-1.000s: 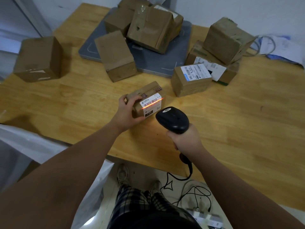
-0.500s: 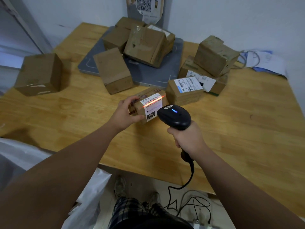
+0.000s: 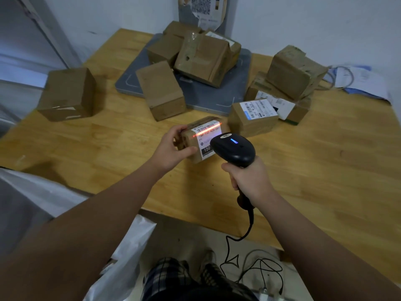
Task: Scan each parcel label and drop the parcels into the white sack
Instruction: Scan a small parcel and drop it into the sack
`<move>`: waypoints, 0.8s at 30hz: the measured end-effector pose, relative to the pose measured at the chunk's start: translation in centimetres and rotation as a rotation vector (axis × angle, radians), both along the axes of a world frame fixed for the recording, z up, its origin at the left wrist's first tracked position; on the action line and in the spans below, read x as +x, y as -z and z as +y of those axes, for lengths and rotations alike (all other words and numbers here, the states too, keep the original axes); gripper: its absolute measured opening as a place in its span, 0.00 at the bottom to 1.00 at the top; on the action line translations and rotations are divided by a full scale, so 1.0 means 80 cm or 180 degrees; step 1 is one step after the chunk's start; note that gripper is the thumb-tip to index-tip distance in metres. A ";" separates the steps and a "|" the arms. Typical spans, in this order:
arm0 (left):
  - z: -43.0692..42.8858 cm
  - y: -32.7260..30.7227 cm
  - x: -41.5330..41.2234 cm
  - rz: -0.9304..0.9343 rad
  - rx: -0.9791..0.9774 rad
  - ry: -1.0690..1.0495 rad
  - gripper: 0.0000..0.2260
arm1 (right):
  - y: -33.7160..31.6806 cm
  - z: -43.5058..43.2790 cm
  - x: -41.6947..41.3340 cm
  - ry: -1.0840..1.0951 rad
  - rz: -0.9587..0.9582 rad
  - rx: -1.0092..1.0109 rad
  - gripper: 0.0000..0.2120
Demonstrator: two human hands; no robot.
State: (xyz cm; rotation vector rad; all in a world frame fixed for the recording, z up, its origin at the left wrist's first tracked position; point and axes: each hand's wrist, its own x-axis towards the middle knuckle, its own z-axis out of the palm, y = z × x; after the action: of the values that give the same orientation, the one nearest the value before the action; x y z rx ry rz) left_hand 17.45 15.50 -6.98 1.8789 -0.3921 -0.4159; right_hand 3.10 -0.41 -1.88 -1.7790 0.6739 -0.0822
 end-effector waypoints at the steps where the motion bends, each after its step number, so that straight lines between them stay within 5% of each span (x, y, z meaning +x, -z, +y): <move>1: 0.005 -0.006 -0.008 0.0032 -0.0118 -0.0030 0.26 | 0.000 0.009 0.002 -0.0031 -0.0004 0.0033 0.15; 9: 0.146 -0.014 -0.071 0.0375 -0.0504 -0.1089 0.27 | 0.020 0.155 0.026 -0.0704 0.0045 0.0383 0.13; 15: 0.349 0.036 -0.164 0.0338 -0.0140 -0.2488 0.33 | 0.063 0.319 0.016 -0.1307 0.0328 0.0645 0.19; 20: 0.473 0.070 -0.193 0.0842 0.1035 -0.2656 0.30 | 0.108 0.411 0.002 -0.1521 0.0708 0.0632 0.16; 24: 0.524 0.101 -0.176 0.1399 0.2254 -0.1666 0.33 | 0.140 0.442 -0.006 -0.1710 0.0959 0.0327 0.16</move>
State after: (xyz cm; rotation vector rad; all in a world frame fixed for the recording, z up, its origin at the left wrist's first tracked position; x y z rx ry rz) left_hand 3.38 57.41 -15.02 2.3765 0.6126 -0.6377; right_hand 2.61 34.96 -13.06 -1.8321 0.3800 0.5835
